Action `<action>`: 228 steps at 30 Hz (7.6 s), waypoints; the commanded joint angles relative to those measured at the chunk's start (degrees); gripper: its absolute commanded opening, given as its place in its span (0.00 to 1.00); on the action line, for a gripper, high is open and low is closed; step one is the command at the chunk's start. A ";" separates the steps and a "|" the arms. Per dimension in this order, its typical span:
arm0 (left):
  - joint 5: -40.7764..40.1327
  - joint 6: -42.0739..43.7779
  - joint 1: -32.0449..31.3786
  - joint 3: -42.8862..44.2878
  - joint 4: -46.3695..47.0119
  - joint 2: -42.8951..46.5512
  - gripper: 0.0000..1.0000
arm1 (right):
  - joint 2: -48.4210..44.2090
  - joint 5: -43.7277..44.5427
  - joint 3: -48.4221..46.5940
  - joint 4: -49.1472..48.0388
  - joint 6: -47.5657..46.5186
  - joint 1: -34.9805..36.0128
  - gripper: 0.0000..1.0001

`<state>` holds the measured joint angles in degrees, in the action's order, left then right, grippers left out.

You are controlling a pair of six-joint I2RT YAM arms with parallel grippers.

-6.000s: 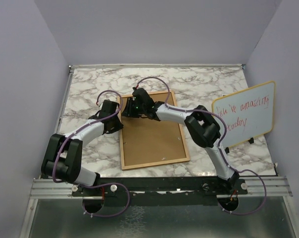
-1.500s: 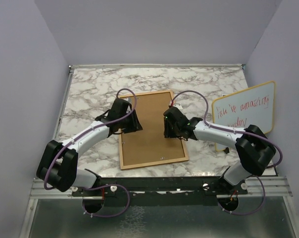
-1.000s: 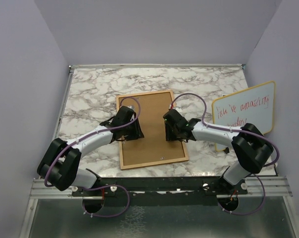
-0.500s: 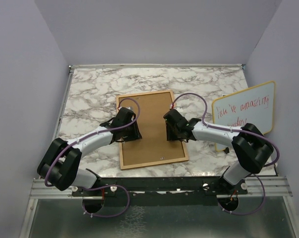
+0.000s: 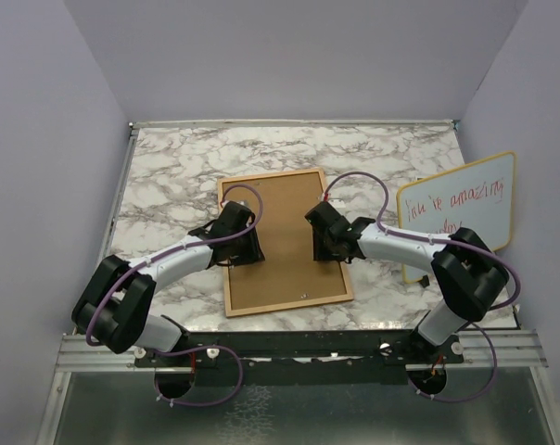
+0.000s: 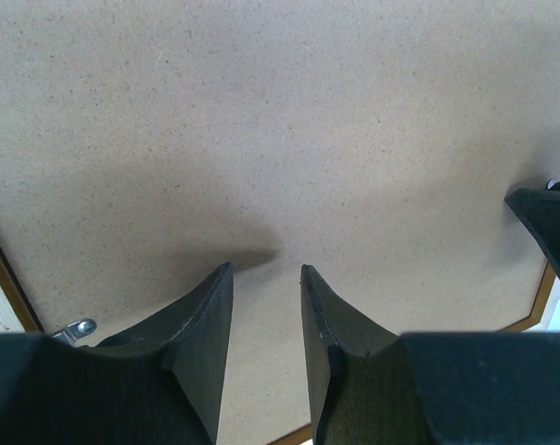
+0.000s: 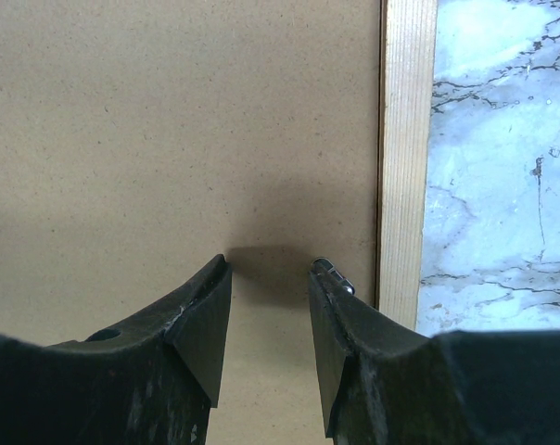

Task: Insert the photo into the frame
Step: Install the photo frame at the center of the board, then adjust the photo frame at the center of the board, then install the photo frame at the center of the board.

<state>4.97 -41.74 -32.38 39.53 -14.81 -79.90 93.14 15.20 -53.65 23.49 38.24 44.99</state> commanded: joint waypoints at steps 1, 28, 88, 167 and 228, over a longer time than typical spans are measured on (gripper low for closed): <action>-1.60 0.43 -0.14 1.38 -0.66 -0.92 0.36 | 2.56 4.85 0.48 6.95 1.00 -1.12 0.44; -6.13 2.27 -0.14 2.84 -4.02 -3.89 0.34 | -0.42 -0.35 4.58 7.99 1.71 -2.06 0.44; -14.68 -2.47 12.85 -4.48 -1.72 2.81 0.38 | 30.78 -9.46 -41.00 3.48 -11.82 -14.53 0.44; -12.96 -1.42 13.84 -3.18 -1.20 1.32 0.29 | 24.95 -8.60 -29.50 5.22 -8.00 -20.72 0.50; -8.61 -1.90 14.25 4.94 4.04 1.68 0.86 | 24.17 -35.25 -26.33 -27.29 4.44 -13.99 0.58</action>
<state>-0.71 -43.68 -18.70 40.38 -13.85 -72.05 113.03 -18.65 -75.31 -0.71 39.09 30.35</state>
